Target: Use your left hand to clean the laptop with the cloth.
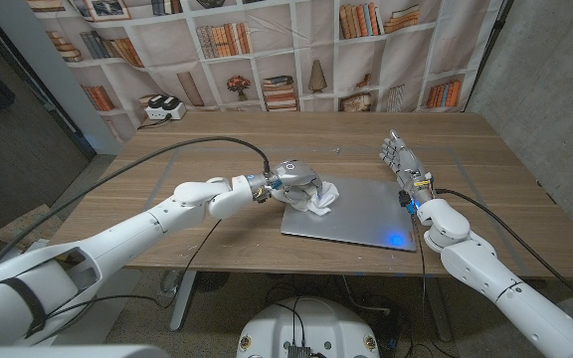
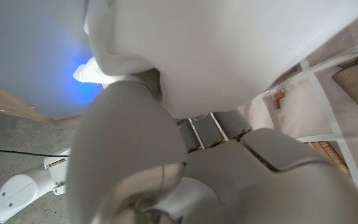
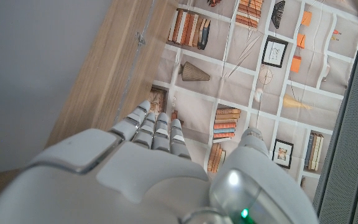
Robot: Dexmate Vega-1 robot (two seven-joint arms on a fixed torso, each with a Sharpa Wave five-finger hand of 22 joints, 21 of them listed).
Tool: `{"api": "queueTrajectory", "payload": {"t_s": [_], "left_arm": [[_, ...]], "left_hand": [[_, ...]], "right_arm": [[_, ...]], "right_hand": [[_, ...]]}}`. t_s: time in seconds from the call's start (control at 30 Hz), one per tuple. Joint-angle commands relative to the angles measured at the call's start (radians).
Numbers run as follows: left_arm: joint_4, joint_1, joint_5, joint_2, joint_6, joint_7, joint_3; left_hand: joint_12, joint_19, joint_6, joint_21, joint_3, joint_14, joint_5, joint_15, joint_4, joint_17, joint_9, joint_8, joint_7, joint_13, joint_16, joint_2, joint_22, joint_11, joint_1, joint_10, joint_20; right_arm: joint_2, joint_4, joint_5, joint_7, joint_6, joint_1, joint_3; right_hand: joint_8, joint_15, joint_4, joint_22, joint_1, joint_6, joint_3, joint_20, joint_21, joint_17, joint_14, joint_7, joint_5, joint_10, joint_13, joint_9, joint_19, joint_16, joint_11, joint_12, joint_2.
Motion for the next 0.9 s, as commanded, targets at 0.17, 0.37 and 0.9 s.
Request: {"api": "queueTrajectory", "payload": {"t_s": [0.17, 0.37, 0.9], "left_arm": [[0.119, -0.108, 0.069, -0.103, -0.103, 0.104, 0.1], [0.118, -0.111, 0.071, -0.109, -0.098, 0.118, 0.113], [0.078, -0.096, 0.064, -0.084, -0.068, 0.109, 0.104]], "left_hand": [[-0.004, -0.002, 0.006, 0.005, 0.003, 0.0, 0.003, -0.045, 0.001, 0.003, 0.004, 0.004, -0.001, 0.007, 0.0, 0.001, 0.002, -0.019, -0.002, 0.032, 0.0], [-0.004, -0.004, 0.006, 0.004, 0.003, 0.0, 0.003, -0.045, 0.0, 0.004, 0.005, 0.005, -0.001, 0.008, 0.0, 0.001, 0.002, -0.026, -0.001, 0.034, 0.0], [-0.007, -0.009, 0.006, 0.004, 0.003, -0.001, 0.003, -0.046, 0.0, 0.007, 0.005, 0.006, -0.003, 0.013, 0.0, 0.001, 0.002, -0.024, -0.001, 0.036, 0.001]], "right_arm": [[0.001, -0.002, -0.022, -0.012, 0.011, -0.001, 0.0], [-0.004, -0.016, -0.021, -0.016, -0.002, -0.004, 0.001], [-0.004, -0.013, -0.03, -0.009, -0.001, 0.012, -0.004]], "right_hand": [[0.0, 0.001, -0.001, 0.002, 0.007, 0.011, 0.001, 0.0, 0.005, 0.002, 0.006, 0.0, -0.001, 0.007, 0.003, 0.004, 0.007, 0.001, -0.003, -0.002, 0.001], [0.0, 0.002, -0.002, 0.002, 0.007, 0.011, 0.001, 0.0, 0.005, 0.002, 0.007, 0.0, -0.001, 0.006, 0.003, 0.004, 0.007, 0.002, 0.0, -0.002, 0.001], [0.0, 0.002, -0.002, 0.002, 0.008, 0.012, 0.0, -0.001, 0.005, 0.002, 0.007, 0.0, -0.001, 0.007, 0.003, 0.004, 0.007, 0.001, -0.002, -0.002, 0.001]]}}
